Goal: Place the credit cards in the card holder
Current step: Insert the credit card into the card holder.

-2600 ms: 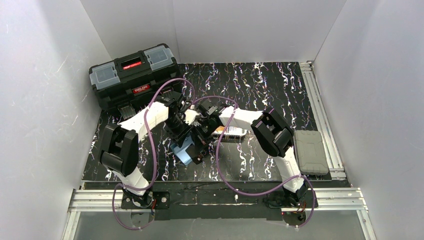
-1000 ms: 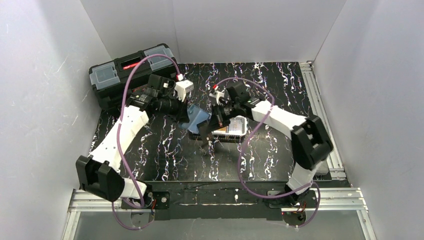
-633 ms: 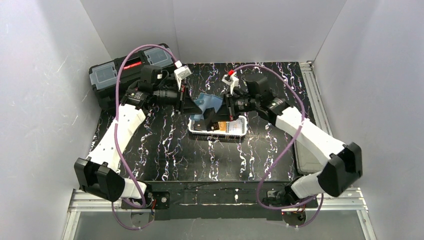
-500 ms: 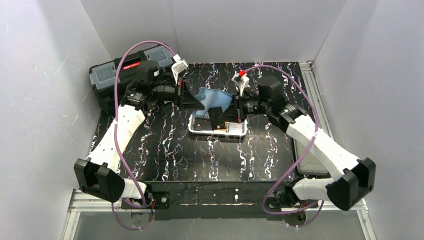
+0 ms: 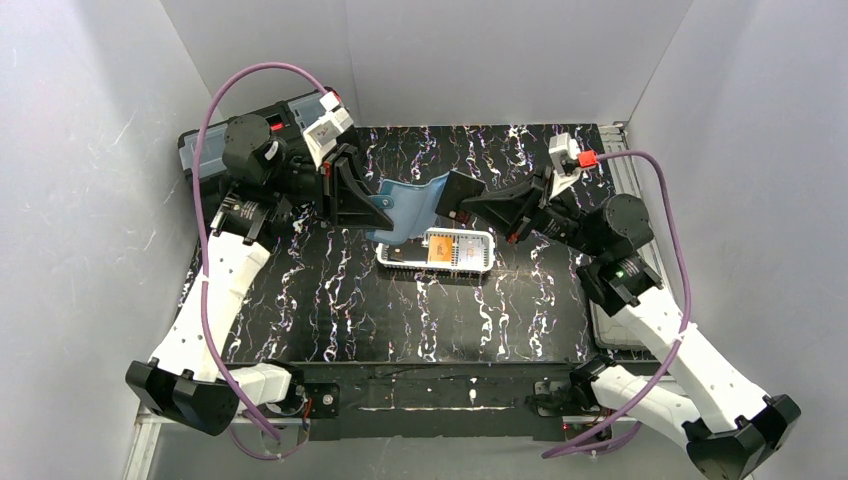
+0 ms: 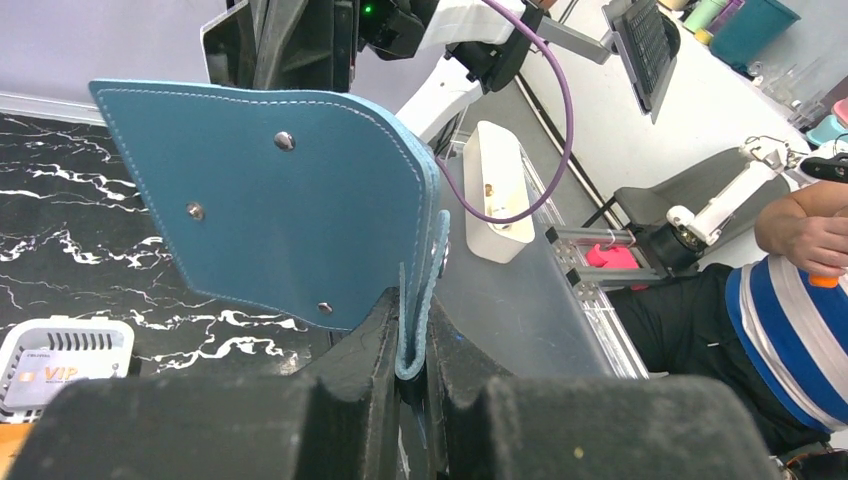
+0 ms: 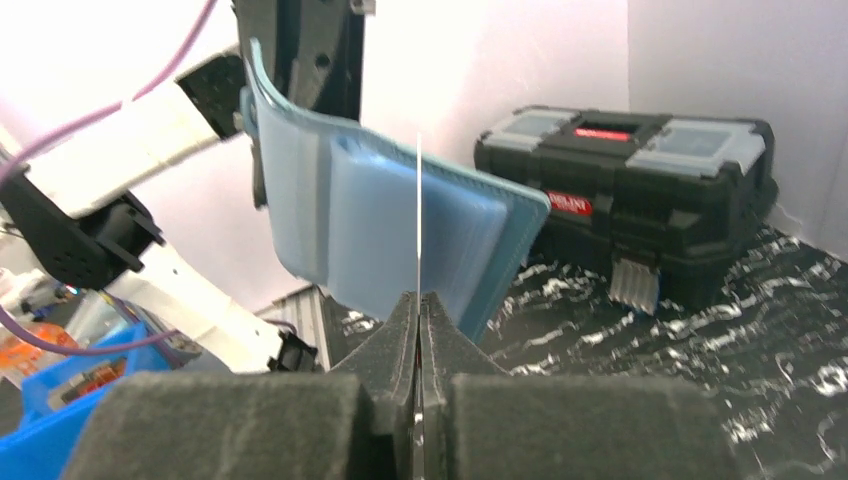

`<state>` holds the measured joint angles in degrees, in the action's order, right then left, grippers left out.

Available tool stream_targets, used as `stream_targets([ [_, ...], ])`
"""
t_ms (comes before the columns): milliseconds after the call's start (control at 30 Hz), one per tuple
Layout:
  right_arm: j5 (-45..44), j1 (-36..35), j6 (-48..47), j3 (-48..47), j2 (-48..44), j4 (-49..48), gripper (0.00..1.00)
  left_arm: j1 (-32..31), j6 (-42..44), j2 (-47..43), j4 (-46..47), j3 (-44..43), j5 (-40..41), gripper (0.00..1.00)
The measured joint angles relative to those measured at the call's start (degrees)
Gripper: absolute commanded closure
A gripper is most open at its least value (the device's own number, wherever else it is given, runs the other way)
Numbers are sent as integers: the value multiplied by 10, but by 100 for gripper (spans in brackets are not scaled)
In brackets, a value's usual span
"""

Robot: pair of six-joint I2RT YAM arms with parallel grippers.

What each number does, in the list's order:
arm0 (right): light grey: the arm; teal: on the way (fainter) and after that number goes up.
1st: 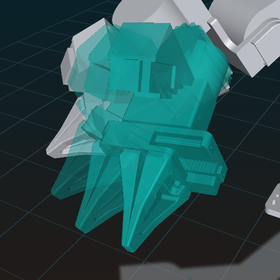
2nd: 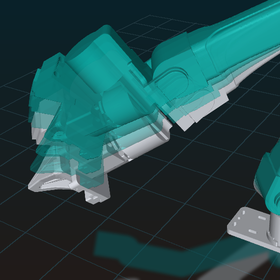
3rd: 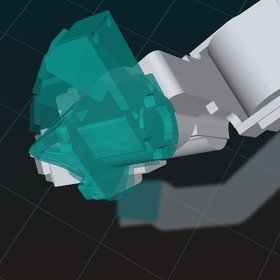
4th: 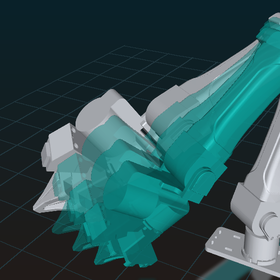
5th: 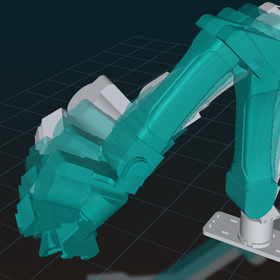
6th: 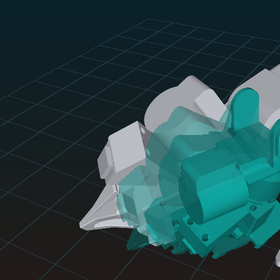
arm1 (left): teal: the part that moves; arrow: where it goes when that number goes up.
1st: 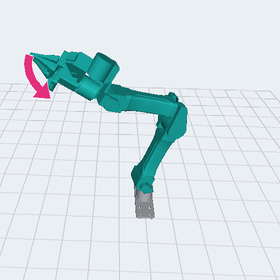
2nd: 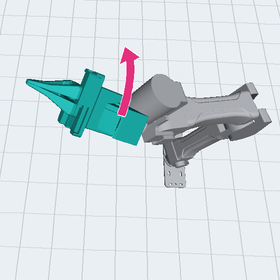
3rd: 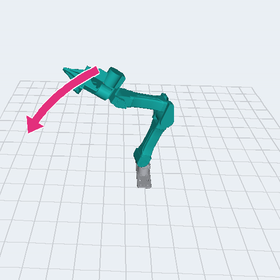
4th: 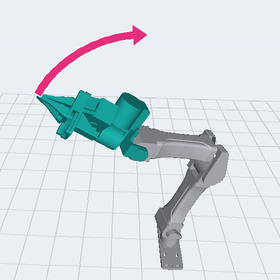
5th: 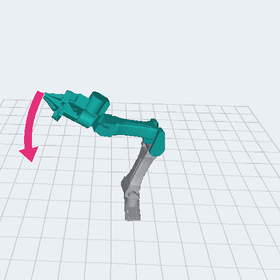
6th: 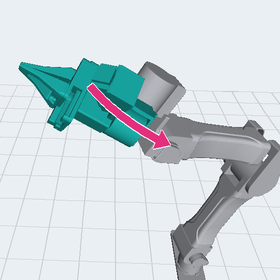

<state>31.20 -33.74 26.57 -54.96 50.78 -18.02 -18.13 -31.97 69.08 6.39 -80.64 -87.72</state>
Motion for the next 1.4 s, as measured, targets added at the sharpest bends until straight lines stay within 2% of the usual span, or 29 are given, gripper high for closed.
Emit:
stream_targets([
  [300, 37, 2, 93, 0, 44, -173, 99, -4, -11, 3, 8, -11, -2, 100],
  [533, 80, 2, 139, 0, 45, -266, 99, -10, -19, 6, 20, -20, -2, 100],
  [933, 90, 3, 196, 14, 59, -342, 99, -11, -30, 6, 39, -20, 3, 100],
  [1400, 49, -2, 230, 14, 100, -366, 99, -11, -43, 6, 61, -22, 40, 100],
])
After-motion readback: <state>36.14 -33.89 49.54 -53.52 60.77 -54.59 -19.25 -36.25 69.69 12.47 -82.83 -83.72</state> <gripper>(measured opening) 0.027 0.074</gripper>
